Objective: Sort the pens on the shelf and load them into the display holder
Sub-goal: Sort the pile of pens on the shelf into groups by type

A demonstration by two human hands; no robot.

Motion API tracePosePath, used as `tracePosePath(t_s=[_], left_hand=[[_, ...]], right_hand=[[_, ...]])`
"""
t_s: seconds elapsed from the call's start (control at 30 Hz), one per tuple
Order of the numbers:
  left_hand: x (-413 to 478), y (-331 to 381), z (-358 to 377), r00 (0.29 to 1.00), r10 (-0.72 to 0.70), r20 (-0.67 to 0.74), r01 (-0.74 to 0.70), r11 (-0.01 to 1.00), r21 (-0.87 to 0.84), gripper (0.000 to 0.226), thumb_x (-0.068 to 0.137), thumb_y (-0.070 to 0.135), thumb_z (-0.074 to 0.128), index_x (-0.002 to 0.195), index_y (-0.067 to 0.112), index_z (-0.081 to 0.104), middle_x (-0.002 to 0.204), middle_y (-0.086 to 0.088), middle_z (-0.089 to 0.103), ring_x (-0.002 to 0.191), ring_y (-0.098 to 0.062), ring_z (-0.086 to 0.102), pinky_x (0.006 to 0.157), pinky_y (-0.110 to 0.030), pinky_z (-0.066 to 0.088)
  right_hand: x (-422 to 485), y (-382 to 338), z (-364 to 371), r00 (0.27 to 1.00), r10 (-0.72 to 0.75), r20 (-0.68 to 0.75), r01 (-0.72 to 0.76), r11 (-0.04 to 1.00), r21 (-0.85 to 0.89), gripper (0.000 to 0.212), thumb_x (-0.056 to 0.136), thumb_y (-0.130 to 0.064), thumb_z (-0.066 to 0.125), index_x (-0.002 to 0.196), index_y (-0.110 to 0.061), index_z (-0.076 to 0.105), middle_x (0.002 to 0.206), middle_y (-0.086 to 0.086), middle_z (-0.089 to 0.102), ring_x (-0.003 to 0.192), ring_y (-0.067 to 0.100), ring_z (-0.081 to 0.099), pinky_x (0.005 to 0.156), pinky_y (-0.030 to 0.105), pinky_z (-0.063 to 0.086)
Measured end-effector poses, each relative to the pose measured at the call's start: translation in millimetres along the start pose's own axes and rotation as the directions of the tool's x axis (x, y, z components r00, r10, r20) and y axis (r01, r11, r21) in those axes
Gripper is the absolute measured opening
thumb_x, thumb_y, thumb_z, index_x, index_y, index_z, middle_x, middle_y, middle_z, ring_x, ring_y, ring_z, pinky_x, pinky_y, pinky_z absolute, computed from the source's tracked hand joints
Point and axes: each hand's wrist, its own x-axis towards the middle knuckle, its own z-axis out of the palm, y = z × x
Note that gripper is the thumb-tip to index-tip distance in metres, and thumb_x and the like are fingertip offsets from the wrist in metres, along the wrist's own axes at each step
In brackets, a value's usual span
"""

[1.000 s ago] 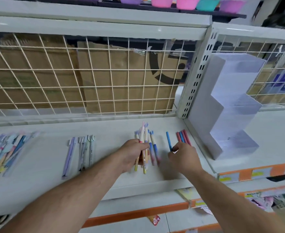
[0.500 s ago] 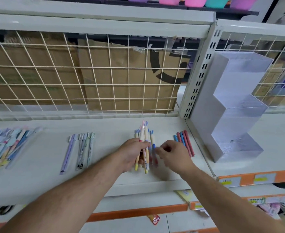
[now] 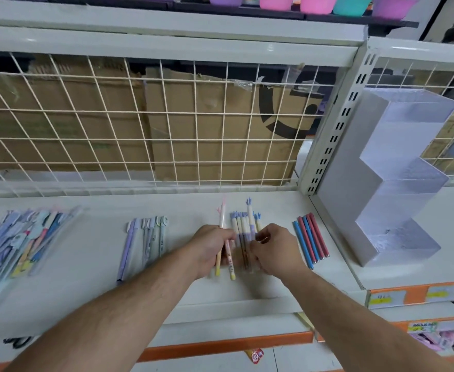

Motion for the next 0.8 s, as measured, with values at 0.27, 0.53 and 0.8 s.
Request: tracePosePath(t_s=[0.27,0.53,0.8], left_hand=[[11.1,-1.6,-11.8,0.996,-0.067,-0.058,0.065,0.998,-0.023,0.006,0.095,0.005,0.051,0.090,0.003,0.051,0.066,-0.010,0.047,0.049,-0.021,0.044,0.056,-0.040,0.057],[24.0,-4.4,-13.1,0.979,0.033,-0.202,0.027,0.957,0.289,0.021,0.091,0.020,0.049,0.096,0.005,0.064,0.078,-0.007,0.054,0.067,-0.022,0.052,0.066,-0.033,0.053],[40.2,-6.7,-6.3,0.936,0.295,-0.194,-0.034,0.624,0.781,0.024,0.092,0.030,0.053,0.072,0.019,0.045,0.072,0.004,0.051,0.060,-0.010,0.047,0.046,-0.025,0.029]], right_hand=[[5.0,-2.1,3.8,0.998,0.057,0.001,-0.056,0.982,-0.180,0.006,0.091,-0.017,0.063,0.097,-0.015,0.062,0.085,0.003,0.063,0.077,0.024,0.068,0.074,0.042,0.062],[5.1,-0.7,1.0,0.998,0.063,0.027,-0.058,0.985,-0.163,0.001,0.093,-0.020,0.061,0.094,-0.021,0.061,0.087,0.002,0.064,0.080,0.021,0.068,0.076,0.041,0.062],[4.1,2.4,-2.0,0.999,-0.021,-0.026,0.017,0.986,-0.168,0.004,0.093,-0.021,0.061,0.090,-0.021,0.064,0.079,-0.001,0.067,0.070,0.020,0.069,0.067,0.037,0.062]])
